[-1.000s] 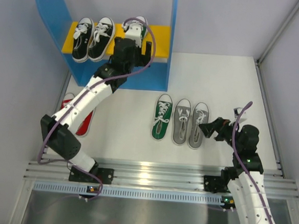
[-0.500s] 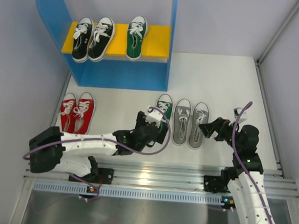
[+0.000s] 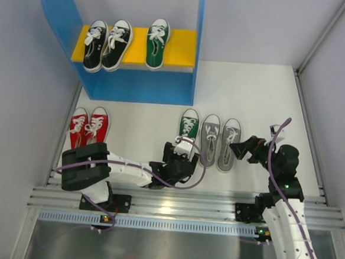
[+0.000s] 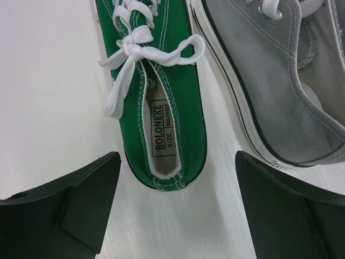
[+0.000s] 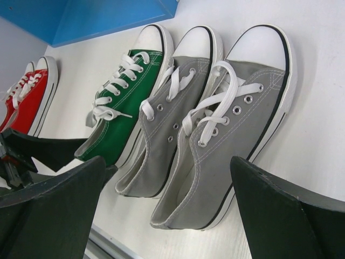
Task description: Place and organize the shoes onto the shoe shelf
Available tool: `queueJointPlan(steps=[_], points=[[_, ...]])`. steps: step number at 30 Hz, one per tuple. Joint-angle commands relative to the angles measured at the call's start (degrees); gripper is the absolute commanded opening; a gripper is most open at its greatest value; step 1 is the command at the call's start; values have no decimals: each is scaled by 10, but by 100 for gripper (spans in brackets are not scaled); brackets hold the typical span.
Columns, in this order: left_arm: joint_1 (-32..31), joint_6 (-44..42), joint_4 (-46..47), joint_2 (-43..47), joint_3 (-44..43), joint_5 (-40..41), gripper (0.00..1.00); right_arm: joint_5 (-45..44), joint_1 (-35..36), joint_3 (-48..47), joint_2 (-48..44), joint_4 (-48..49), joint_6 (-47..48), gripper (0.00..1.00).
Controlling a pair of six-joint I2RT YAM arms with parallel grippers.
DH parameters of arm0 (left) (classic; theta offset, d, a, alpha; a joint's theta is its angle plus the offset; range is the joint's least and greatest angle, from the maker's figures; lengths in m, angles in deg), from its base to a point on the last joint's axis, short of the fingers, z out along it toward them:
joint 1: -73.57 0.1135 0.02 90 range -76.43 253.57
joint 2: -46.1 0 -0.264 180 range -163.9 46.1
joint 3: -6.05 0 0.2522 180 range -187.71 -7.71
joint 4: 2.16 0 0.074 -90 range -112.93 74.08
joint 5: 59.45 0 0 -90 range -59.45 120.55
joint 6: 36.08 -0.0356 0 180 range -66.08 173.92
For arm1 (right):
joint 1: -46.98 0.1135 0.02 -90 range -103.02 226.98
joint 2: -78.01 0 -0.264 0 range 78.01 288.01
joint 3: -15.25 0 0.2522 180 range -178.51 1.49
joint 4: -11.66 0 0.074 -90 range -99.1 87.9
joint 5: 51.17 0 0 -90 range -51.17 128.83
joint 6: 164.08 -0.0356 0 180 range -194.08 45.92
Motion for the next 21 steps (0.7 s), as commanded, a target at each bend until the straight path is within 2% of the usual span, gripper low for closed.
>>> queueJointPlan(steps=[1,5,8,11,12,13,14,17,18,21], points=[[-2,18,74,-13,-13,43,91,-3,5,3,4,8,4,100],[-3,10,107,-18,-1,60,88,-3,5,4,4,8,3,99],[-3,7,130,-19,7,65,80,-2,5,4,5,9,3,99],[-3,8,143,-24,10,60,61,-2,6,4,6,9,4,99],[-2,9,143,-27,10,60,48,-3,6,3,6,9,3,99],[-2,9,143,-32,9,60,42,-2,5,3,6,9,4,99],[-2,13,143,-40,9,58,41,-1,6,3,6,9,4,100],[0,26,143,-54,10,55,52,-1,6,2,6,8,4,100],[-1,30,143,-58,10,53,61,-1,6,2,5,8,5,99],[0,41,142,-73,10,55,75,-1,6,2,4,7,5,99]])
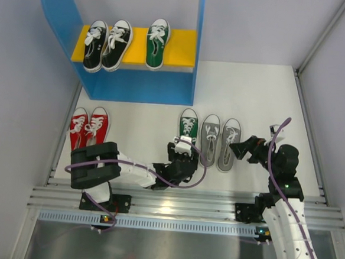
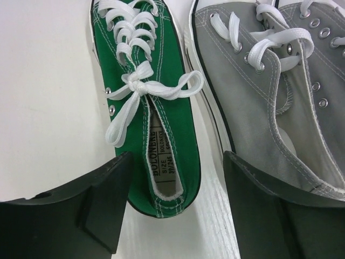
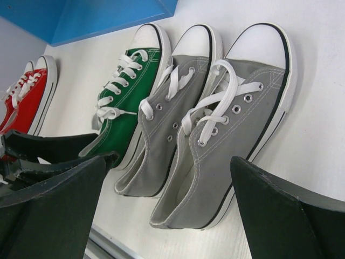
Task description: Place and organize the shoes onto the shoe shelf
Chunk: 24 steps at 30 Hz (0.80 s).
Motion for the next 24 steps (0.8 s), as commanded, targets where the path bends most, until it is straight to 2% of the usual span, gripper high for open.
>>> queueJointPlan(steps=[1,3,4,5,7,8,10,16,20,21,24], points=[[1,26,6,-24,6,1,80,-1,6,2,0,6,4,99],[1,28,6,-27,6,2,79,-2,5,1,0,5,4,99],[1,25,6,-28,5,1,74,-2,5,2,0,5,4,99],[1,24,6,-30,4,-1,63,-2,6,2,-1,4,4,100],[1,20,6,-33,2,-9,47,-2,6,2,-3,5,5,100],[3,20,6,-35,2,-10,27,-3,6,2,-2,4,5,99],[5,22,6,-39,2,-6,1,-2,6,2,-3,5,4,99],[3,-4,-13,1,-5,-10,0,-3,6,1,-7,1,5,100],[2,-25,-103,80,-41,0,0,-3,6,1,-9,1,5,99],[1,-27,-164,97,-53,7,0,-4,6,2,-9,1,5,99],[1,-40,-257,162,-90,23,0,-3,5,2,-11,2,4,100]])
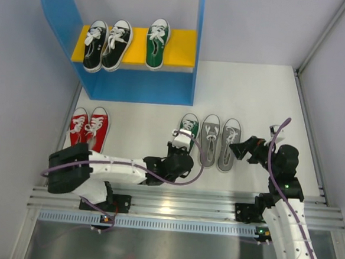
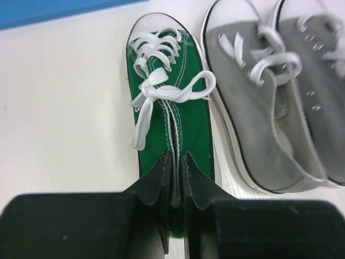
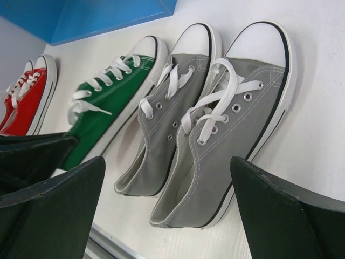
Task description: Place and organize the shoes onto the shoe shelf
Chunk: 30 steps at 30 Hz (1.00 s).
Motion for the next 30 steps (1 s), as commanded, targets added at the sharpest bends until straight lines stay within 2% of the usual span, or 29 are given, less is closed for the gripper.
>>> queueJointPlan(steps=[1,2,3,7,14,19,24,26,30], points=[[-5,-24,-115,106,-66,32,0,-3,5,2,-10,5,4,99],[-4,-28,-125,122,-73,35,0,-3,6,3,-10,5,4,99],[-4,-31,-176,154,-81,40,0,-3,6,3,-12,6,4,99],[-7,-59,-218,225,-117,47,0,-1,6,4,-12,7,3,99],[-14,-117,-295,272,-216,62,0,0,6,4,-11,8,4,99],[-16,-233,-272,251,-279,91,0,5,6,3,-6,11,2,100],[-15,-354,-184,235,-318,114,0,6,5,1,-7,10,4,100],[-10,-383,-170,228,-329,120,0,6,6,0,-7,9,4,99],[24,-404,-163,207,-357,66,0,7,6,-2,-7,7,6,100]])
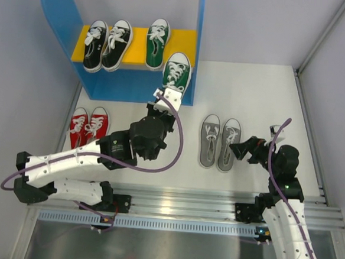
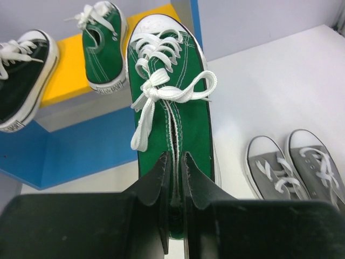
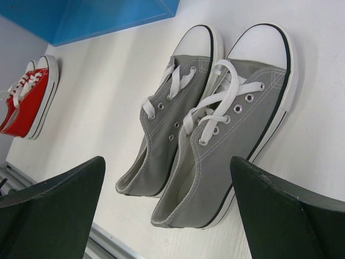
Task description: Place and organize the shoes onto the shoe shelf
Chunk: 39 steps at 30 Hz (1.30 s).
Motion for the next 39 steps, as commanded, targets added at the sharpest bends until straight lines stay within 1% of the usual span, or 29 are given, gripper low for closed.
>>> queueJointPlan(steps=[1,3,4,7,13,17,18,25,26,28,33,39], points=[[50,-53,70,-10,-55,-28,0,7,6,-2,-2,8,5,99],[81,-37,60,-22,-71,-59,0,6,6,-2,-3,8,6,99],[114,-31,52,-26,-77,-94,0,7,6,-2,-5,6,5,99],[167,-19,51,-46,-96,-139,0,6,5,-2,-6,6,5,100],[227,-25,72,-95,-130,-199,0,4,6,-2,-6,7,5,99],[252,-32,96,-122,-144,-220,0,4,6,-2,-6,6,5,100],[259,-25,97,-133,-151,-240,0,4,5,-2,-6,6,6,99],[329,-16,113,-196,-175,-304,0,5,6,-2,-7,6,5,99],[335,-13,132,-207,-179,-308,0,5,6,-2,-7,6,6,99],[354,-10,134,-221,-187,-325,0,5,5,-1,-7,7,6,99],[378,-10,148,-257,-209,-350,0,6,6,-1,-6,7,5,99],[384,-11,148,-289,-247,-345,0,5,5,-1,-3,8,6,99]])
